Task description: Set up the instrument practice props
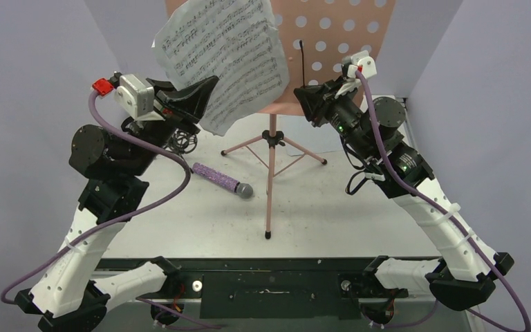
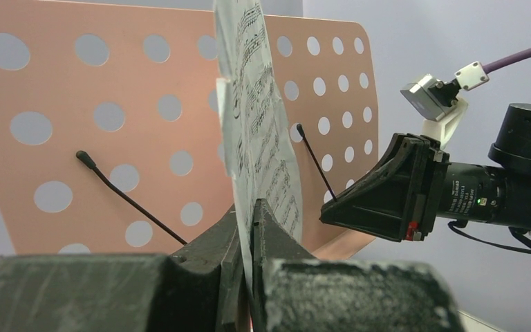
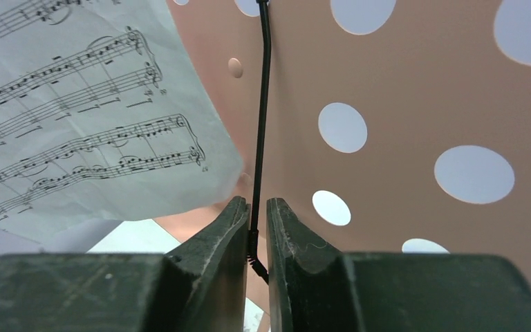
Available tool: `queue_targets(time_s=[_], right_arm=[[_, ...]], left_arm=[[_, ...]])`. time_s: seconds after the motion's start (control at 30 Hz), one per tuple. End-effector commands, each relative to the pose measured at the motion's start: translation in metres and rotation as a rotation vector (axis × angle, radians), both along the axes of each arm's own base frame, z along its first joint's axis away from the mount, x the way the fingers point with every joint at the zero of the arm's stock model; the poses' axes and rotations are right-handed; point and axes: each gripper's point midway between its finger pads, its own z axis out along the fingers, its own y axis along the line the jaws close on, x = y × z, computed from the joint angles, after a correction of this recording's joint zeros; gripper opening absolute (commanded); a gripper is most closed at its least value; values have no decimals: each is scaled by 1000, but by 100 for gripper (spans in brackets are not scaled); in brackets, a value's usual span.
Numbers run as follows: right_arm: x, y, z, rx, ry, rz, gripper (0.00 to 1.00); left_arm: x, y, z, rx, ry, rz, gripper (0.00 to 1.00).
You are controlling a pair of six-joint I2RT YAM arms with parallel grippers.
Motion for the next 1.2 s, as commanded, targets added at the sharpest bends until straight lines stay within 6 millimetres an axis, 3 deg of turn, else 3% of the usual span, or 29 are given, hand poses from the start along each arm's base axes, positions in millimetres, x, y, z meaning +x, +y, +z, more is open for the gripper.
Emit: queue_targets(time_s=[0.0, 0.07, 0.87, 1.17], right_arm=[[-8, -8, 27, 54, -59, -6, 9], [-9, -9, 27, 56, -64, -4, 5], [-48, 0, 40, 21, -241, 173, 5], [-58, -16, 50, 96, -295, 137, 5]], left_arm=[[-8, 10, 30, -49, -75, 20, 0], [-7, 10, 31, -53, -78, 21, 0], [14, -10, 44, -23, -81, 6, 0], [22, 0, 41, -49, -47, 71, 0]])
